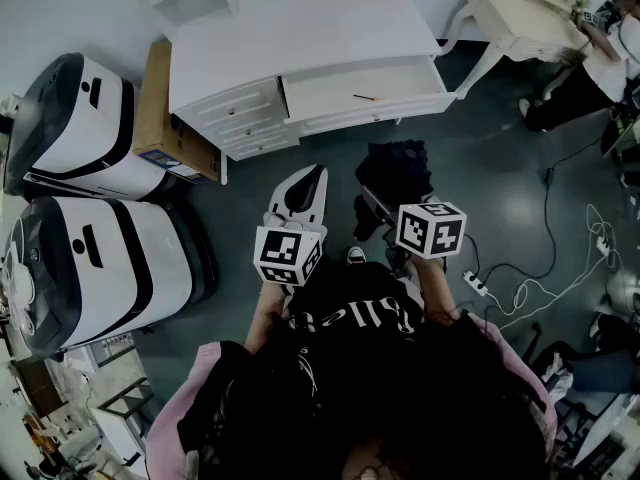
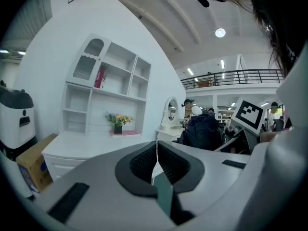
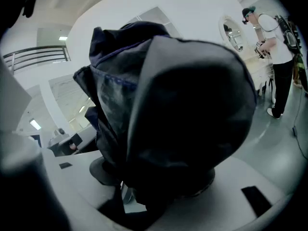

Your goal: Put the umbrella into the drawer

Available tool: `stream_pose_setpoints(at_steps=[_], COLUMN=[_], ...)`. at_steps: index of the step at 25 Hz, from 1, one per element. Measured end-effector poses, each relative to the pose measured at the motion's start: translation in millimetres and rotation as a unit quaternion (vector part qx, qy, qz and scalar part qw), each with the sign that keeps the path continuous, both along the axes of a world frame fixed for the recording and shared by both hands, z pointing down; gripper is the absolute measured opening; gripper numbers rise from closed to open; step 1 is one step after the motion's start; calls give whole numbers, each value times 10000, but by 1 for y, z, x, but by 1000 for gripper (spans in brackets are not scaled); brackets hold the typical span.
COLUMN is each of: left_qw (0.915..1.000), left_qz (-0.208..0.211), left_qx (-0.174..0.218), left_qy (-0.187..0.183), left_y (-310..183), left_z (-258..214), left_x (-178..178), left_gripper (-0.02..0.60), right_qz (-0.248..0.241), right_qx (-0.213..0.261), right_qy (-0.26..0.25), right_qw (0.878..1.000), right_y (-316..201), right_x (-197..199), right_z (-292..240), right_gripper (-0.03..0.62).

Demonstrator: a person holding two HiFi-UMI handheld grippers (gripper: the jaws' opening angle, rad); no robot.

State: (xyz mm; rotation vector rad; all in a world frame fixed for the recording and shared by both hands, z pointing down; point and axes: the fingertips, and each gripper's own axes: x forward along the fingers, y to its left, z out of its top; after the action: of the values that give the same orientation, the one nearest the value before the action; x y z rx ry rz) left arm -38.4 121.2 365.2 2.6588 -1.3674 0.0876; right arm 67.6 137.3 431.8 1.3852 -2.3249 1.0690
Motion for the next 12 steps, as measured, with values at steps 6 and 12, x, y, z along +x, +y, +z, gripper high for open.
stream_pose_setpoints(at_steps=[6,12], left_qw=[10000,10000], left_qz=[-2,-37], left_qx=[-21,-47], left_qy=[-36,-67], left_y=[-8,-11], left_z=[0,0], left_x=[12,28], left_gripper=[17,17], right_qz=[-1,-37], right_qx=[-28,-42], right_qy=[0,-9], right_qw=[10000,10000], right_y=[-7,-10], right_x=[12,28], right_z=[1,1], right_gripper=[285,285])
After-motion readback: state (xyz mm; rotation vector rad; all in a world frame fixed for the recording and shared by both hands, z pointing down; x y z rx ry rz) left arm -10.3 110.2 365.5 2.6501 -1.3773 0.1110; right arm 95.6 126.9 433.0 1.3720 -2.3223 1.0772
